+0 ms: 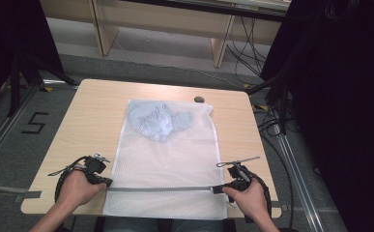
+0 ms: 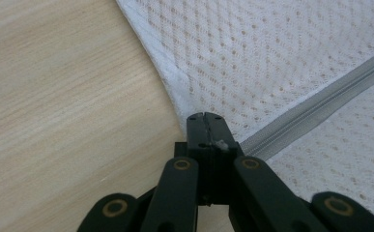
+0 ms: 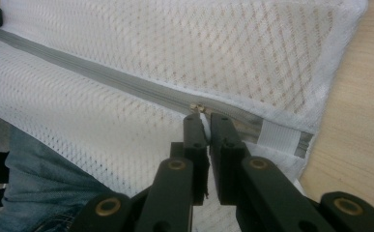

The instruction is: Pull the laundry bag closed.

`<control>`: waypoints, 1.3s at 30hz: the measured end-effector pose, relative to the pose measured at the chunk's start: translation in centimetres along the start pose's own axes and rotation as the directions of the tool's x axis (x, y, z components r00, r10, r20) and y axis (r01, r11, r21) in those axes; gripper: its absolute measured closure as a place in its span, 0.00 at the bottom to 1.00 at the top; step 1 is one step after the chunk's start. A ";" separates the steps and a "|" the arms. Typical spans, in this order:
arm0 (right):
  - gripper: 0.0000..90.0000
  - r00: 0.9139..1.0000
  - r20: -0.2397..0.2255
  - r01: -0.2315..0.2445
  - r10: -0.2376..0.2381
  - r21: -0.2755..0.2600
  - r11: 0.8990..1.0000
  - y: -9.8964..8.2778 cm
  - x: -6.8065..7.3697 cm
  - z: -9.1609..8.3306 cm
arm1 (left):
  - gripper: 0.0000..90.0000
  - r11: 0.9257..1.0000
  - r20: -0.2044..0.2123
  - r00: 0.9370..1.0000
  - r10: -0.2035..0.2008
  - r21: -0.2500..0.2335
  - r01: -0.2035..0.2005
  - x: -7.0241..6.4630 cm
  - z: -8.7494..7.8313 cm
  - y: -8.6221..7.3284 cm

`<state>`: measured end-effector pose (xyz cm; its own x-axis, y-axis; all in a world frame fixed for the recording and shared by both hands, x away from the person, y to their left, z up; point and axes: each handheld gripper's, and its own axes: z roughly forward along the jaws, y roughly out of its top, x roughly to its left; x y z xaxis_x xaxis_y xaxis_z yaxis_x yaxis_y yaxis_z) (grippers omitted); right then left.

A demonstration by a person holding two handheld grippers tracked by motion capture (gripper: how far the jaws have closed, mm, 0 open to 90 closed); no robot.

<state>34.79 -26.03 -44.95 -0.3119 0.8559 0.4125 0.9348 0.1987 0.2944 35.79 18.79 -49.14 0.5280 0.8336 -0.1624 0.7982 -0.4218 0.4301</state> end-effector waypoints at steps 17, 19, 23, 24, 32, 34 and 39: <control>0.96 0.999 0.024 0.029 -0.029 -0.022 0.999 -0.1 -1.1 -0.4 | 1.00 1.000 0.000 1.000 0.001 0.000 -0.001 0.0 0.0 0.0; 0.96 0.996 0.015 0.087 -0.087 -0.036 0.996 -0.1 -1.5 -0.3 | 1.00 1.000 0.000 1.000 0.000 0.000 0.000 0.0 0.0 0.0; 0.96 0.999 0.020 0.029 -0.029 -0.012 1.000 -0.2 -1.4 -0.6 | 1.00 1.000 0.000 1.000 0.000 0.000 0.000 0.0 0.0 0.0; 0.96 0.997 0.015 0.070 -0.070 -0.048 0.996 -0.2 -1.7 -0.5 | 1.00 1.000 0.000 1.000 0.000 0.000 0.000 0.0 0.0 0.0; 0.96 0.999 0.016 -0.033 0.033 -0.007 0.999 -0.2 -1.5 -0.9 | 1.00 1.000 0.001 1.000 -0.004 -0.003 0.004 0.0 0.0 0.0; 0.96 1.000 0.015 0.002 -0.002 -0.029 1.000 -0.1 -1.8 -0.9 | 1.00 1.000 0.001 1.000 -0.004 0.000 0.004 0.0 0.0 0.0; 0.96 1.000 0.013 0.004 -0.004 -0.024 1.000 -0.1 -2.3 -1.0 | 1.00 1.000 0.001 1.000 -0.005 -0.004 0.005 0.0 0.0 0.0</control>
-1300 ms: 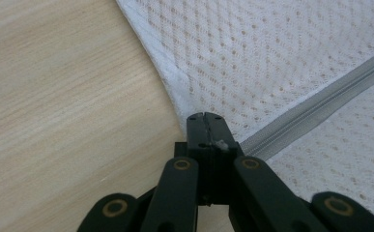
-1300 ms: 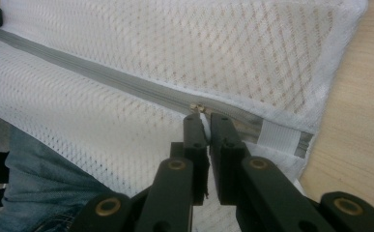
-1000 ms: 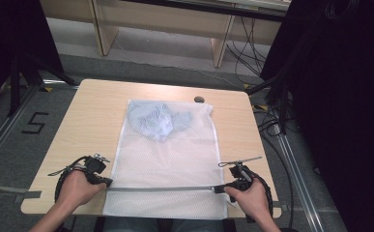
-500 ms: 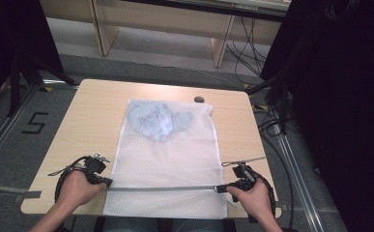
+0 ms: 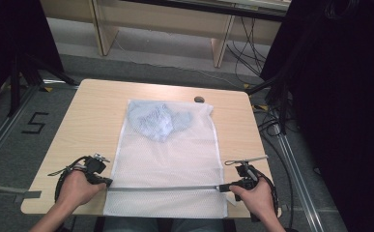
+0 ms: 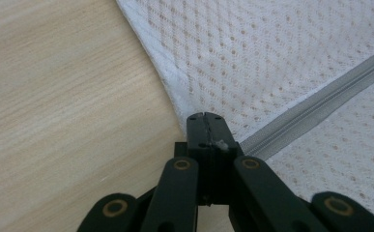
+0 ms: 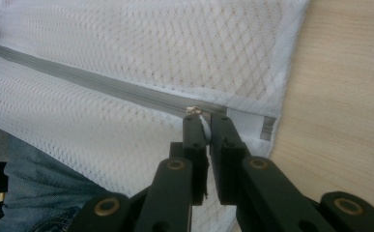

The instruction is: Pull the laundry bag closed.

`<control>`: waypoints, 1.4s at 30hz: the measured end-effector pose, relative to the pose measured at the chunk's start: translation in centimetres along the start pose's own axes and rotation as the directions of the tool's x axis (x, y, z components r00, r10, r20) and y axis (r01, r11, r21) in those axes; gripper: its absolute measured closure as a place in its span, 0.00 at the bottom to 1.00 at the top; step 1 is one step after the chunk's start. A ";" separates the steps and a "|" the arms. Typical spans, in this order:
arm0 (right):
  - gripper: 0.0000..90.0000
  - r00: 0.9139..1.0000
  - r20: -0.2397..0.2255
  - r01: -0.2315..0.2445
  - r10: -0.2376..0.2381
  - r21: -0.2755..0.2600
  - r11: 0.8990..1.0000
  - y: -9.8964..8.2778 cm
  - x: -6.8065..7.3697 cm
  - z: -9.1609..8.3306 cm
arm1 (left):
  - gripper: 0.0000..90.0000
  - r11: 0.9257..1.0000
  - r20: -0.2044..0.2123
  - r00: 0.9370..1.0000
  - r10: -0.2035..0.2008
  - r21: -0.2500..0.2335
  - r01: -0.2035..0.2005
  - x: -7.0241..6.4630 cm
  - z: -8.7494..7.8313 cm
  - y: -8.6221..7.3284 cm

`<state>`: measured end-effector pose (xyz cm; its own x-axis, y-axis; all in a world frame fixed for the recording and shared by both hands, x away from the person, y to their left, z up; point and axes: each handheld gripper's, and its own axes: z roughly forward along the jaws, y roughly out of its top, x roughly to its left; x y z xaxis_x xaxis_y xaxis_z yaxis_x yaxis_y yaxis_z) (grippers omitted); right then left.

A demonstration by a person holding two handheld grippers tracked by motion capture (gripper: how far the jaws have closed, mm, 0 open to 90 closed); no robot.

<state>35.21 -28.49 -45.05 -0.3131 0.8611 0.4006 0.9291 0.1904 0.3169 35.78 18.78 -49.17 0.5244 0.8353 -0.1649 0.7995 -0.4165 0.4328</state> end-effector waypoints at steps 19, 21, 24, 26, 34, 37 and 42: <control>0.96 0.999 0.032 -0.021 0.020 0.034 0.999 0.0 -1.4 0.1 | 1.00 1.000 0.004 1.000 0.000 0.005 0.000 0.0 0.0 0.0; 0.96 0.999 0.054 -0.009 0.007 0.035 0.999 0.0 -1.8 0.3 | 1.00 1.000 0.005 1.000 0.000 0.005 0.000 0.1 0.0 0.0; 0.96 0.997 0.060 -0.053 0.049 0.070 0.996 0.0 -1.5 0.3 | 1.00 1.000 0.005 1.000 -0.002 0.001 0.002 0.1 0.0 0.0; 0.96 0.997 0.058 -0.057 0.052 0.075 0.996 0.0 -1.5 0.5 | 1.00 1.000 0.003 1.000 -0.001 -0.003 0.001 0.1 0.0 0.0; 0.94 1.000 0.021 -0.022 0.021 0.045 0.999 -0.2 -1.7 0.6 | 1.00 1.000 -0.006 1.000 -0.009 -0.004 0.009 -0.1 -0.1 -0.2; 0.89 0.999 0.051 -0.001 0.001 0.003 1.000 -0.3 -2.1 0.3 | 1.00 1.000 -0.012 1.000 -0.009 -0.006 0.009 -0.2 -0.1 -0.2; 0.84 0.995 0.048 -0.084 0.086 -0.055 0.995 -0.3 -1.6 0.1 | 0.99 1.000 -0.009 1.000 -0.022 -0.014 0.022 -0.1 -0.1 -0.3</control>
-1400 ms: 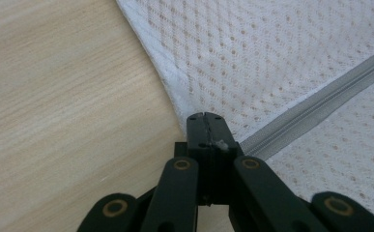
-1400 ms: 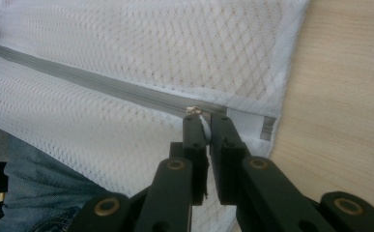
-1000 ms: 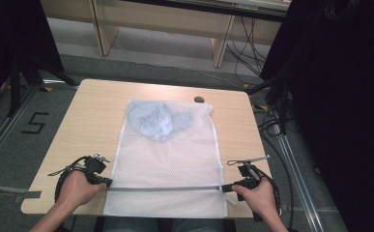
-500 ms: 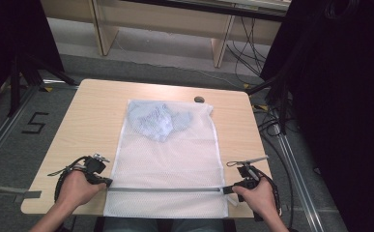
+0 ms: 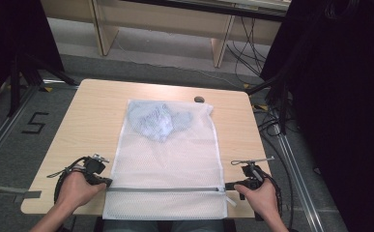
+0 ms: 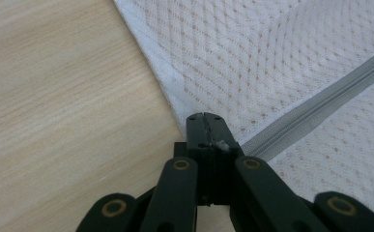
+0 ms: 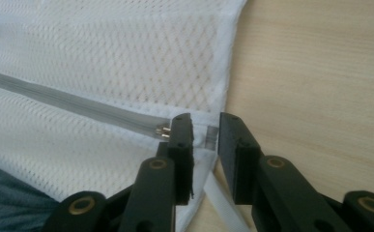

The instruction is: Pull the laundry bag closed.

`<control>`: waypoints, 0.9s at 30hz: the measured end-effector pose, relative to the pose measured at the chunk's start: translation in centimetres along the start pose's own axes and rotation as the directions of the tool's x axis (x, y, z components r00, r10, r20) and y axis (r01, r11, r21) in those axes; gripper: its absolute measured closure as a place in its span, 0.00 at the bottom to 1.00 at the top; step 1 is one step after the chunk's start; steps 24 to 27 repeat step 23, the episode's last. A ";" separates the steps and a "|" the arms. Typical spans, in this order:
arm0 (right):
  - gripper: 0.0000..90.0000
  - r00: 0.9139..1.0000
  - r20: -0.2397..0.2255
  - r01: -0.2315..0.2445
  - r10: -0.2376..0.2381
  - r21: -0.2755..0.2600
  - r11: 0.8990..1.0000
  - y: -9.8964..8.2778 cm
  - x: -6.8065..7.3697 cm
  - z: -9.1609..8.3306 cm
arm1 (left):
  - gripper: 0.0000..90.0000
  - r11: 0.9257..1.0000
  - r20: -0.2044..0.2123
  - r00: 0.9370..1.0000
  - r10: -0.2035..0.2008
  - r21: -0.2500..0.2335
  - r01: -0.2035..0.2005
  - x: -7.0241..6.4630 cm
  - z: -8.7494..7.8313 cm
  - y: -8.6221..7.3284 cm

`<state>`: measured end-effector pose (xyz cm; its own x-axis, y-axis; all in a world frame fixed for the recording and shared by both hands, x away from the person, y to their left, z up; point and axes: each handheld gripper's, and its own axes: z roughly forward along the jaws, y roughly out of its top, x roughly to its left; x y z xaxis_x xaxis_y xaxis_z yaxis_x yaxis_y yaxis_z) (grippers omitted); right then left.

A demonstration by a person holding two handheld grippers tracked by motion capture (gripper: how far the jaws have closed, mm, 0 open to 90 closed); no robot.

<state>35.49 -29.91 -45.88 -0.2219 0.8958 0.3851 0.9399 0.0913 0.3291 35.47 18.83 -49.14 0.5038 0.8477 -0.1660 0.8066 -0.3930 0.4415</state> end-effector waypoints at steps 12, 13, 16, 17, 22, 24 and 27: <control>0.79 0.998 0.042 0.053 -0.050 -0.072 0.996 -0.1 -0.6 0.0 | 0.94 0.996 -0.020 0.999 -0.031 -0.080 0.030 0.1 -1.0 0.2; 0.79 0.997 0.045 0.068 -0.064 -0.088 0.994 -0.1 -0.8 0.1 | 0.94 0.995 -0.023 0.999 -0.035 -0.095 0.032 0.1 -1.0 0.2; 0.76 0.997 0.051 0.057 -0.054 -0.067 0.996 -0.1 -0.9 0.1 | 0.92 0.994 -0.032 0.999 -0.036 -0.107 0.033 0.3 -1.1 0.2; 0.75 0.995 0.052 0.088 -0.084 -0.086 0.992 0.0 -1.1 0.2 | 0.92 0.994 -0.032 0.999 -0.036 -0.107 0.033 0.3 -1.1 0.2; 0.72 0.996 0.048 0.086 -0.081 -0.105 0.991 -0.1 -1.0 0.4 | 0.91 0.993 -0.020 0.999 -0.043 -0.109 0.040 0.4 -1.2 0.3; 0.71 0.995 0.056 0.092 -0.088 -0.092 0.992 0.0 -1.1 0.3 | 0.91 0.993 -0.023 0.999 -0.045 -0.112 0.042 0.4 -1.2 0.3; 0.71 0.995 0.056 0.092 -0.088 -0.092 0.992 0.0 -1.1 0.3 | 0.91 0.993 -0.023 0.999 -0.045 -0.112 0.042 0.4 -1.2 0.3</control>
